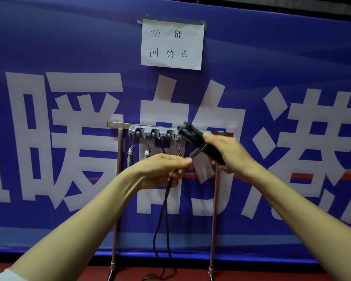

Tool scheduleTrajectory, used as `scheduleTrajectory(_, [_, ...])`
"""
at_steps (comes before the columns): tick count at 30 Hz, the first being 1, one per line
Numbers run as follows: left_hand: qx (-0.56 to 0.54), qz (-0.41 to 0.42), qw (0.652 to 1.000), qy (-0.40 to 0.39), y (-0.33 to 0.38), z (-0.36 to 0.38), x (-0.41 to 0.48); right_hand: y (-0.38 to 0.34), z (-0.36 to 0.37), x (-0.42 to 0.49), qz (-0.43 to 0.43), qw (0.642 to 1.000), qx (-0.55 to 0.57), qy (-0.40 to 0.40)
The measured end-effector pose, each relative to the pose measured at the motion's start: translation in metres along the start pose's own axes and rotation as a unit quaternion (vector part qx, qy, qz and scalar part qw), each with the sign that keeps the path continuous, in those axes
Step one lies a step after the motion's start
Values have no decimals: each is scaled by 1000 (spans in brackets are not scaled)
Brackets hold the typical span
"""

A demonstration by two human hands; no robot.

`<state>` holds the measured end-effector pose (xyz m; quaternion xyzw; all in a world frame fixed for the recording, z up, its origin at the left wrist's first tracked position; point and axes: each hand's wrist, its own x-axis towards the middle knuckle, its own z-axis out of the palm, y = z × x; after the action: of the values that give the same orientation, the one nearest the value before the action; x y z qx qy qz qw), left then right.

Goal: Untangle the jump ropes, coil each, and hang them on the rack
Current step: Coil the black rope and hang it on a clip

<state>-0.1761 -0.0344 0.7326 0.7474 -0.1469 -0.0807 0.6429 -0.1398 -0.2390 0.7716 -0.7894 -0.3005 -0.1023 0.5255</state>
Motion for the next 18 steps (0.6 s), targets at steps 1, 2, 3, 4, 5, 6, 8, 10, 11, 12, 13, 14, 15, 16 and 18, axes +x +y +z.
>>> scheduleTrajectory(1, [2, -18, 1000, 20, -11, -1, -1, -6, -9, 2, 22, 998, 62, 14])
scheduleTrajectory(2, [-20, -22, 999, 38, -26, -4, -1, -11, -20, 4, 33, 993, 108, 26])
scheduleTrajectory(3, [-71, -12, 996, 52, -41, -6, -2, -16, -30, 7, 32, 993, 112, 32])
scheduleTrajectory(4, [-126, 10, 990, 58, -54, -7, -2, -18, -36, 8, 23, 996, 86, 30])
scheduleTrajectory(5, [-159, 31, 985, 67, -61, -9, -2, -19, -38, 9, 14, 998, 58, 25])
scheduleTrajectory(6, [-157, 43, 984, 74, -63, -10, 1, -19, -38, 10, 12, 999, 39, 21])
scheduleTrajectory(8, [-109, 49, 990, 80, -56, -10, 7, -18, -31, 14, 22, 999, 31, 19])
scheduleTrajectory(10, [-65, 60, 993, 77, -46, -7, 15, -18, -25, 21, 29, 999, 29, 20])
scheduleTrajectory(11, [-48, 61, 994, 74, -42, -6, 18, -17, -23, 23, 35, 999, 27, 21])
scheduleTrajectory(12, [-29, 64, 995, 74, -39, -5, 21, -15, -21, 25, 39, 999, 20, 22])
scheduleTrajectory(13, [-18, 68, 995, 75, -38, -4, 23, -13, -18, 26, 40, 999, 10, 20])
scheduleTrajectory(14, [-14, 74, 995, 70, -36, -5, 26, -11, -15, 26, 35, 999, -3, 16])
scheduleTrajectory(15, [-22, 80, 995, 60, -33, -4, 27, -10, -12, 26, 30, 999, -12, 13])
scheduleTrajectory(16, [-36, 85, 995, 49, -29, -3, 29, -8, -9, 27, 25, 999, -20, 11])
scheduleTrajectory(18, [-69, 89, 993, 35, -18, 1, 32, -5, -2, 29, 9, 999, -42, 9])
